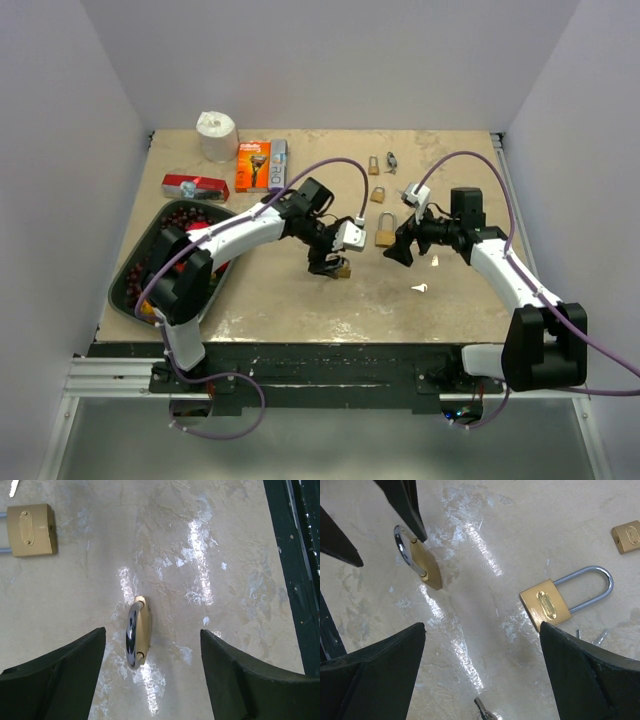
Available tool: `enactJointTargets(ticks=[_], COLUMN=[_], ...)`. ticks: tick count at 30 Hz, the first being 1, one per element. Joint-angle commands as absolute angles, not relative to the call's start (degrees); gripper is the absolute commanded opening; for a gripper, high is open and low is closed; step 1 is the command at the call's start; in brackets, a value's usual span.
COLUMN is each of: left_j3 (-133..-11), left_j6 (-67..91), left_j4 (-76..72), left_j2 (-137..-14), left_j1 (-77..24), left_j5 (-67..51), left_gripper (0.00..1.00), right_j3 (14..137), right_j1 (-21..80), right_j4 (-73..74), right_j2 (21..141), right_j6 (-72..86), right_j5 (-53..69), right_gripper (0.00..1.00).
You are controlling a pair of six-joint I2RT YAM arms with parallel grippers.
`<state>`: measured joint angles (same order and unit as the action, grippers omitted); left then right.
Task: Lock with the key
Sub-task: Pick up the lock from the center of the board.
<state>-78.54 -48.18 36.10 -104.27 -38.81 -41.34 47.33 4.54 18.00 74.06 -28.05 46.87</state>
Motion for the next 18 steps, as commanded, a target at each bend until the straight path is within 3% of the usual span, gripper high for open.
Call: enactJointTargets(ticks=[1, 4, 5, 7, 11, 14, 18], left_j3=[-79.5, -80.9, -81.5, -81.7, -81.2, -81.8, -85.4], left_j6=[-50.4, -49.0, -48.8, -47.6, -47.3, -44.1, -28.8], left_j4=[34.1, 33.8, 33.8, 33.4, 33.3, 32.3, 30.2], left_j2=[-104.6, -107.0, -107.5, -108.5, -108.5, -108.1, -108.5], left_j1=[-41.0, -41.7, -41.7, -41.7, -41.7, -41.0, -36.8], left_j5=[-36.8, -34.9, -34.5, -32.4, -29.9, -30.8, -40.7], left_gripper=[0.77, 0.61, 0.49, 0.37, 0.0, 0.0, 0.0], right_j3=[47.8, 47.8, 47.7, 47.5, 47.3, 46.8, 46.4], right_j1=[4.4, 4.5, 4.5, 4.5, 4.5, 4.5, 4.7], right_j4=[16.4, 16.6, 16.7, 16.6, 16.4, 14.1, 8.2], right_j2=[73.0, 72.8, 72.7, 72.1, 71.4, 71.0, 71.9], right_j6=[-26.9, -26.9, -26.9, -26.9, -26.9, -25.4, -20.5], right_j5=[46.1, 46.1, 45.9, 45.7, 45.4, 44.5, 43.9], right_gripper=[0.99, 0.99, 0.99, 0.99, 0.99, 0.99, 0.99])
